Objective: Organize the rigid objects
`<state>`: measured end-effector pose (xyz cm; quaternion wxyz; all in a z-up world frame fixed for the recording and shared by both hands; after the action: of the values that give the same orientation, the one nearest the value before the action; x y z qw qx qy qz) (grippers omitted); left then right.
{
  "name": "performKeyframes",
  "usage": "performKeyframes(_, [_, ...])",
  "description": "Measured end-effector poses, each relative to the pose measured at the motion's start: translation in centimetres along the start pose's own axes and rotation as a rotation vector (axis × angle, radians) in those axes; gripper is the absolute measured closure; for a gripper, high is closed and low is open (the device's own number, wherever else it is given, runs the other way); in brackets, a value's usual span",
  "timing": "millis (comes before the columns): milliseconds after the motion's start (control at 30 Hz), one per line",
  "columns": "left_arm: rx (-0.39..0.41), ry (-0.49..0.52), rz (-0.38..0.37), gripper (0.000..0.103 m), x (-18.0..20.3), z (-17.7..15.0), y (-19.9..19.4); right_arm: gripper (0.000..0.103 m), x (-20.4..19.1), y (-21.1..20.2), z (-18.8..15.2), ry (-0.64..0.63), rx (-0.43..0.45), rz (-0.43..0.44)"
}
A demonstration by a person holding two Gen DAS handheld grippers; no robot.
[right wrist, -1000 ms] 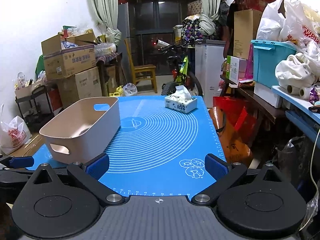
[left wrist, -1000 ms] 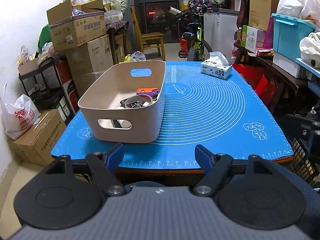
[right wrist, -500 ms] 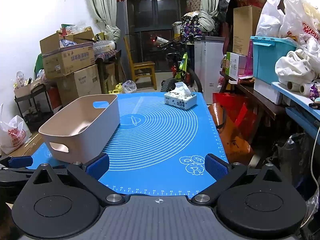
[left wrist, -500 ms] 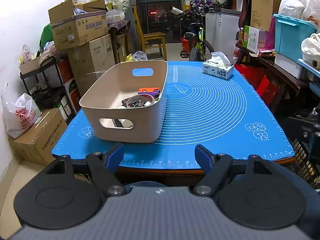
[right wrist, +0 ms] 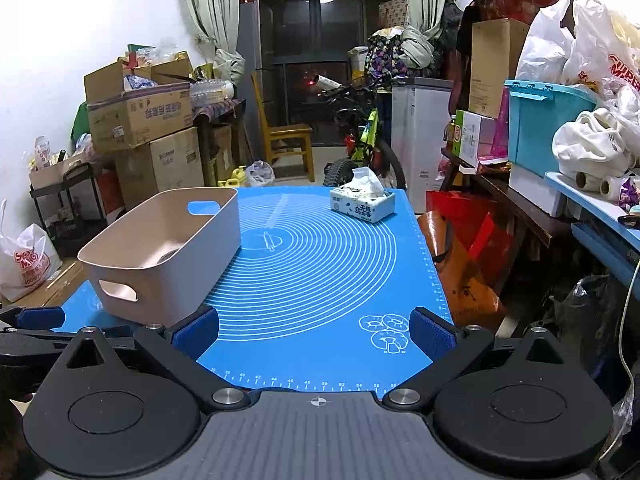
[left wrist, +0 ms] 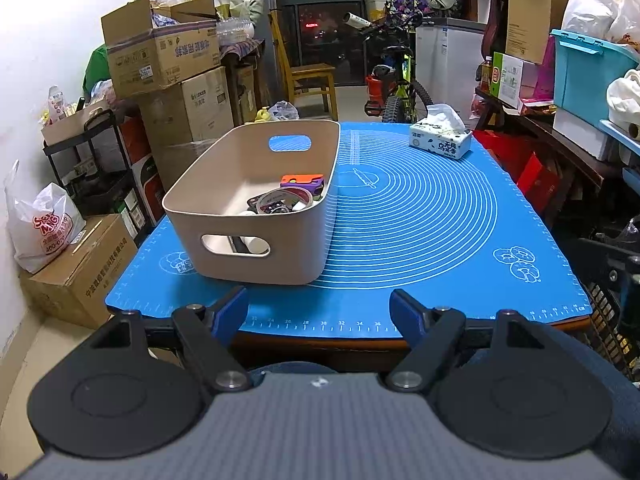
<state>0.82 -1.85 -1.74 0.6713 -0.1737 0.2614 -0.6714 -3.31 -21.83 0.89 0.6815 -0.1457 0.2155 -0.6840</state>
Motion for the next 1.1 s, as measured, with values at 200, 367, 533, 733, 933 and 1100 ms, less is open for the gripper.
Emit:
performKeyframes(200, [0.003, -0.001, 0.003, 0.025, 0.05, 0.05, -0.06, 0.002, -0.08, 0.01, -0.01, -0.001, 0.000, -0.001])
performKeyframes(367, [0.006, -0.003, 0.001, 0.025, 0.07, 0.16, -0.20, 0.002, -0.14, 0.01, -0.02, -0.003, 0.001, -0.001])
performKeyframes(533, [0.004, -0.006, 0.005, 0.025, -0.03, 0.18, -0.10, 0.002, 0.15, -0.01, 0.24, -0.012, 0.004, -0.002])
performKeyframes(733, [0.004, -0.006, 0.004, 0.025, -0.07, 0.16, -0.10, 0.002, 0.19, 0.00, 0.28, -0.014, 0.004, -0.003])
performKeyframes(933, [0.005, -0.006, 0.004, 0.025, -0.10, 0.15, -0.10, 0.002, 0.13, 0.01, 0.26, -0.014, 0.004, -0.003])
performKeyframes(1100, [0.008, -0.012, 0.007, 0.025, -0.22, 0.23, -0.10, 0.002, 0.12, 0.01, 0.24, -0.014, 0.004, -0.003])
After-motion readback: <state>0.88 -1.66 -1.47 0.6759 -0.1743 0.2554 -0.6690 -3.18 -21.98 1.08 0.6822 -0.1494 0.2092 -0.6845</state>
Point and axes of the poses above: each gripper's, at about its wrist camera, not at the fingertips, and y roughly the way its jaws point, x to its right, z to its top, the point moved 5 cm from there along y, roughly the way its jaws point, and after that the axes turned 2 degrees about z, right-handed, at the moved point
